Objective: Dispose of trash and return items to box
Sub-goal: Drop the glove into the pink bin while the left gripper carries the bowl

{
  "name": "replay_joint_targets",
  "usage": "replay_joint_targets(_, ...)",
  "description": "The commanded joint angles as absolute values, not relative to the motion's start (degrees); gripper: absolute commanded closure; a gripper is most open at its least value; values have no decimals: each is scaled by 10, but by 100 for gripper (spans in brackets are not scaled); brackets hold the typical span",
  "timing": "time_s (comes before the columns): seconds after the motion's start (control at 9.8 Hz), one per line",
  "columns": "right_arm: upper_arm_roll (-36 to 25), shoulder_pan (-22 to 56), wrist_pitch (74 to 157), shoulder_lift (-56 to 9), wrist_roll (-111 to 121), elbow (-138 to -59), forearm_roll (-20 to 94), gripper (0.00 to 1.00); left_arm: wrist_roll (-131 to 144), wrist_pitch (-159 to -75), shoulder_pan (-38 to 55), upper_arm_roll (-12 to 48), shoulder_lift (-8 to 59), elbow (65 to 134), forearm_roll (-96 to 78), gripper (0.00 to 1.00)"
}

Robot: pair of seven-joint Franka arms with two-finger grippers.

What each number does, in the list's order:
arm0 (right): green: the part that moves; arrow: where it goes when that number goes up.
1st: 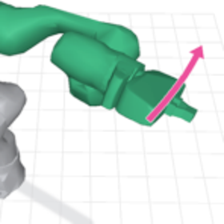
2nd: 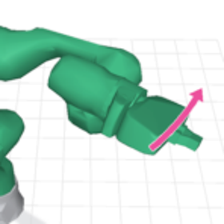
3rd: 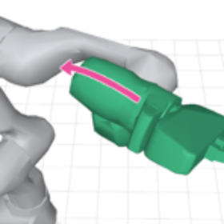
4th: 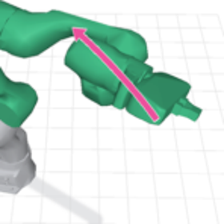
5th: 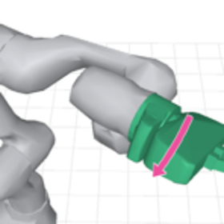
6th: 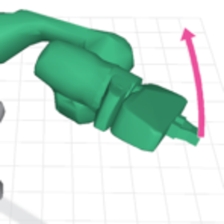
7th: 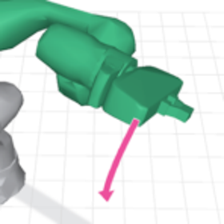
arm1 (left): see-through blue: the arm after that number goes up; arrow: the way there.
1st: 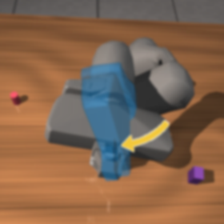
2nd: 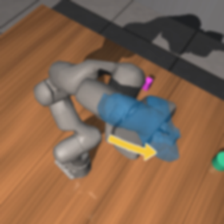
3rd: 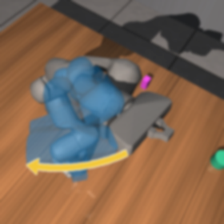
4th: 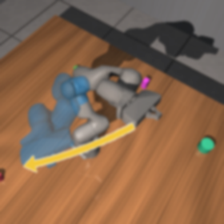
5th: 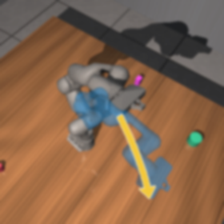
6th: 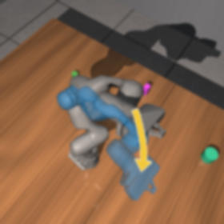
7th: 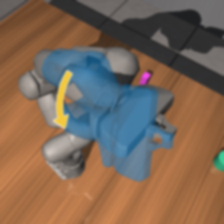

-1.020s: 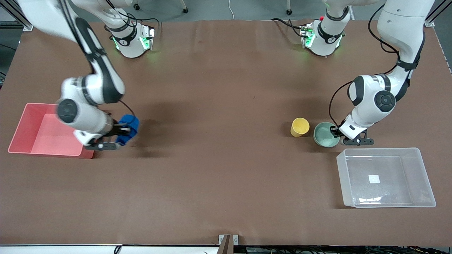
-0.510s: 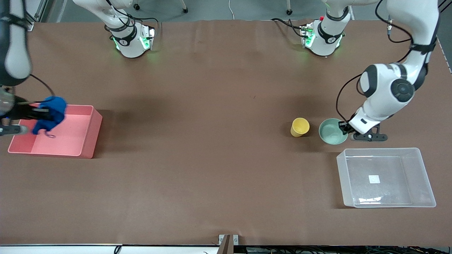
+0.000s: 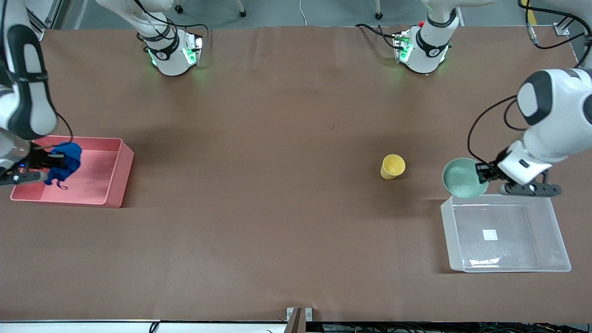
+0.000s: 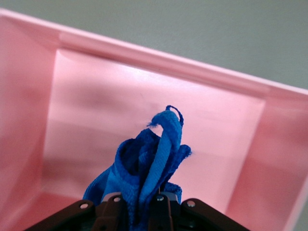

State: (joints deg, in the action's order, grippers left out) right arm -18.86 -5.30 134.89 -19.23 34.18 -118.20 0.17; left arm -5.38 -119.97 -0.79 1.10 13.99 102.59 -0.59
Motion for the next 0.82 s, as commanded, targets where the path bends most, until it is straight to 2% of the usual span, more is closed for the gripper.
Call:
replay_joint_targets(0.0,-186,-50,1424,-217,345,-1220,30,85,-103,-1169,-29,13,274,879,-12,100)
replay_joint_targets(0.2,-186,-48,1430,-227,344,-1218,38,12,-156,-1149,-60,14,335,802,-12,100)
replay_joint_targets(0.31,-185,-46,1430,-226,343,-1216,44,0,-175,-1150,-62,11,358,786,-10,100)
replay_joint_targets(0.41,-185,-44,1421,-216,341,-1214,48,0,-191,-1150,-75,11,377,768,-10,100)
replay_joint_targets(0.61,-182,-37,1295,-133,276,-1181,48,0,-203,-1160,-86,11,396,765,-10,100)
replay_joint_targets(0.71,-162,-33,1235,-101,205,-1154,48,0,-203,-1168,-87,10,406,766,-9,100)
